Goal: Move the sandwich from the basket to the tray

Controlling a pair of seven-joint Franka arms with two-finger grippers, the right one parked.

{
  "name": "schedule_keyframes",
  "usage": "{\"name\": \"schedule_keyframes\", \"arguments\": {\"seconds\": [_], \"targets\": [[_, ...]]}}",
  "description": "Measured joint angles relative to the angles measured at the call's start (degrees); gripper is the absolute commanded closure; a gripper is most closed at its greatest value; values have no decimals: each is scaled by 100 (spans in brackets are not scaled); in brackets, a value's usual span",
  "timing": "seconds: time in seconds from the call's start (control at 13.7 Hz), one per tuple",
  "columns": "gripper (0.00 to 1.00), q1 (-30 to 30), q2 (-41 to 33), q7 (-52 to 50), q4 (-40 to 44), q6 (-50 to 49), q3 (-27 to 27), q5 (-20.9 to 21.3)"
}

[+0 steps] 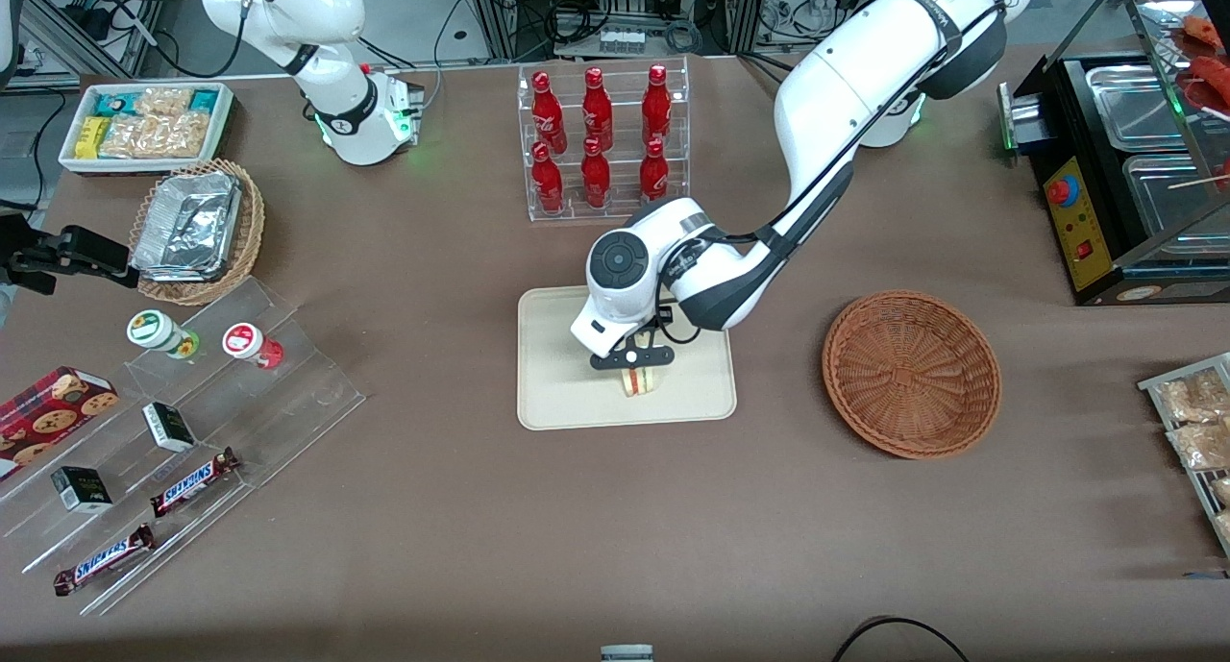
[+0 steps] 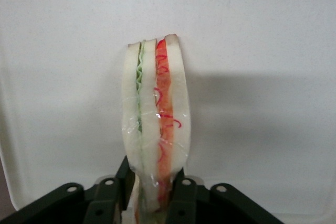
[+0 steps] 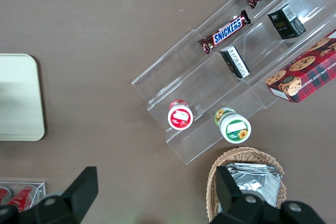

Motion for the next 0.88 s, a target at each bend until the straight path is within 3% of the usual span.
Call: {"name": "schedule_keyframes", "arguments": {"seconds": [0.59,0.88], "targets": [[0,-3,-21,-66,129,-17,-3,27],[0,-3,-324,-109,387,-658,-42,26]]}}
